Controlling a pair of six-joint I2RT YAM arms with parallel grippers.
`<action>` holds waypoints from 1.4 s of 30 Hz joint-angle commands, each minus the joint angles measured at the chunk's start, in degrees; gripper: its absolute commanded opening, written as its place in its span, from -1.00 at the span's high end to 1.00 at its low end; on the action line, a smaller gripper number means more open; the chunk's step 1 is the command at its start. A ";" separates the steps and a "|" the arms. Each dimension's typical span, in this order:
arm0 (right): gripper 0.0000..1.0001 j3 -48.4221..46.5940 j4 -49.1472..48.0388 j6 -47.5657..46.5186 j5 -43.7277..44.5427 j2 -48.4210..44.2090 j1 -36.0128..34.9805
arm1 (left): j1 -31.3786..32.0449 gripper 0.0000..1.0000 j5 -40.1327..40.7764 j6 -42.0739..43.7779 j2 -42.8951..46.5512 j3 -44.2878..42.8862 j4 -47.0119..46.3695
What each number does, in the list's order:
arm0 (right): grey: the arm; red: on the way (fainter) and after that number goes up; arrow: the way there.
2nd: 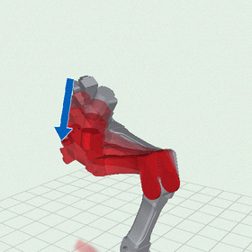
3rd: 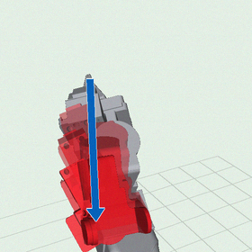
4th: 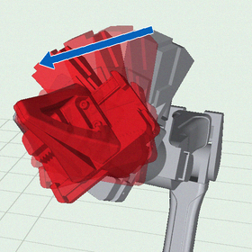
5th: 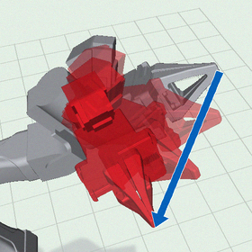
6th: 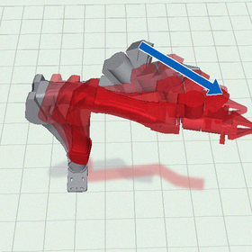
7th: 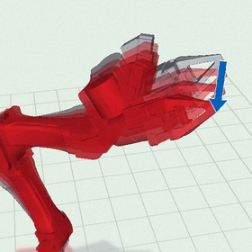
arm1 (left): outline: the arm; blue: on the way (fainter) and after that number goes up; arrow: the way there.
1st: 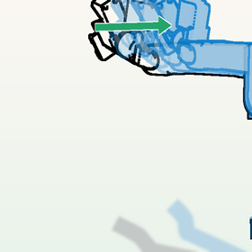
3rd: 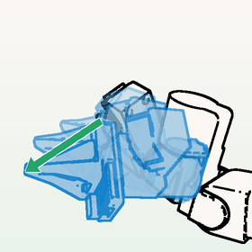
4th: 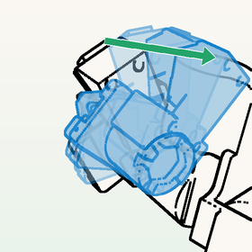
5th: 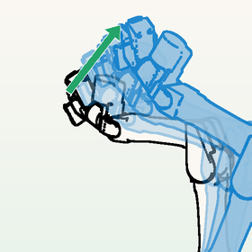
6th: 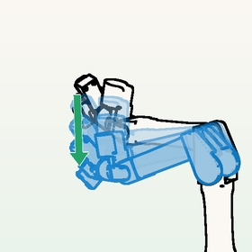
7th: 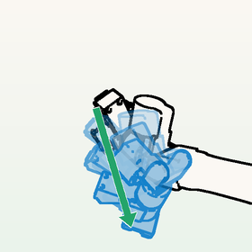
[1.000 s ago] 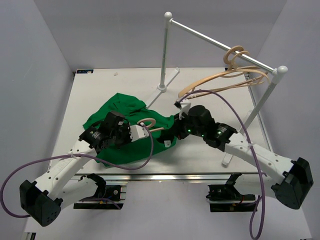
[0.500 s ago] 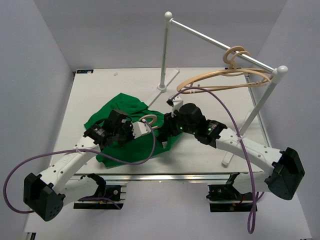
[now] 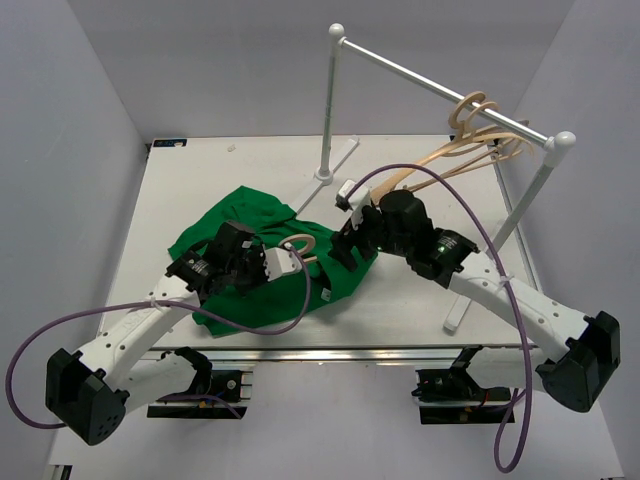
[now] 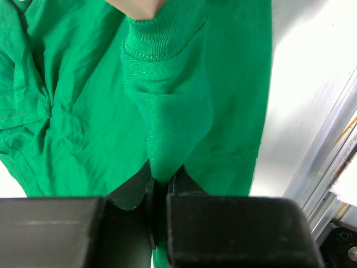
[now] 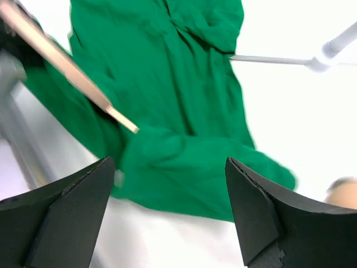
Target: Place the t-shirt on the hanger
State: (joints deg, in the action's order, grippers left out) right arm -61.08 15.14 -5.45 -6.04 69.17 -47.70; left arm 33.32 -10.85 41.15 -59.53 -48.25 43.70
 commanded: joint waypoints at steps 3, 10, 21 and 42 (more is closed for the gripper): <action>-0.71 -2.73 11.21 -21.42 -7.39 -0.79 1.03 | -0.10 1.00 -2.68 2.53 2.05 -0.09 0.06; -0.57 -10.37 18.61 -29.79 -13.30 9.05 1.38 | -0.10 1.00 -4.44 4.11 3.54 -1.14 1.91; -0.35 -11.61 19.23 -32.87 -16.19 16.88 5.25 | -0.10 1.00 -4.09 5.00 4.95 -1.32 2.71; 1.00 -15.84 16.27 -36.57 -34.75 25.15 6.22 | -0.10 1.00 -6.12 4.47 2.05 -4.14 -2.91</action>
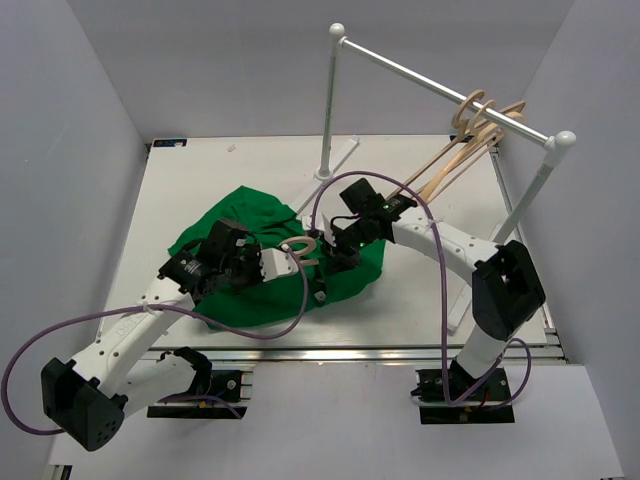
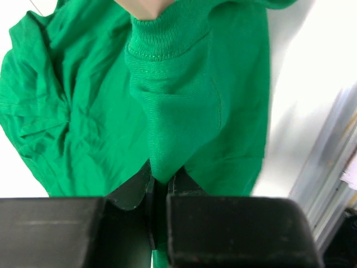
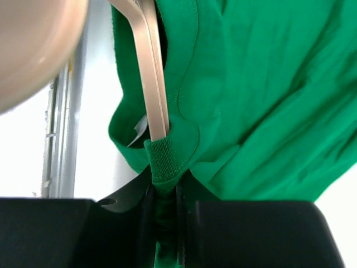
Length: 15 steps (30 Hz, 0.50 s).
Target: Place the t-shirt on the hanger
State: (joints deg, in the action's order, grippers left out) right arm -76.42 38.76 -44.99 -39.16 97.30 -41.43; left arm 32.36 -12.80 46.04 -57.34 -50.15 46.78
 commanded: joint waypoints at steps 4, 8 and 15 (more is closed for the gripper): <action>1.00 2.67 -9.06 3.60 6.16 -7.81 0.21 | 0.86 1.00 0.39 -0.86 -1.02 -2.67 -6.62; 1.00 4.17 -7.22 5.52 12.43 -13.17 2.40 | 0.69 0.43 8.31 -2.18 -1.02 -0.66 -9.25; 1.00 6.20 -5.46 8.34 14.28 -19.86 6.01 | -3.69 -0.31 15.16 -0.34 -1.10 1.55 -8.64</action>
State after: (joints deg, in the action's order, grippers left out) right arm -70.26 35.24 -40.01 -27.14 80.95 -36.51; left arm 31.57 -2.52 45.76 -58.54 -49.89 37.21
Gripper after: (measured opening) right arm 0.179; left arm 0.649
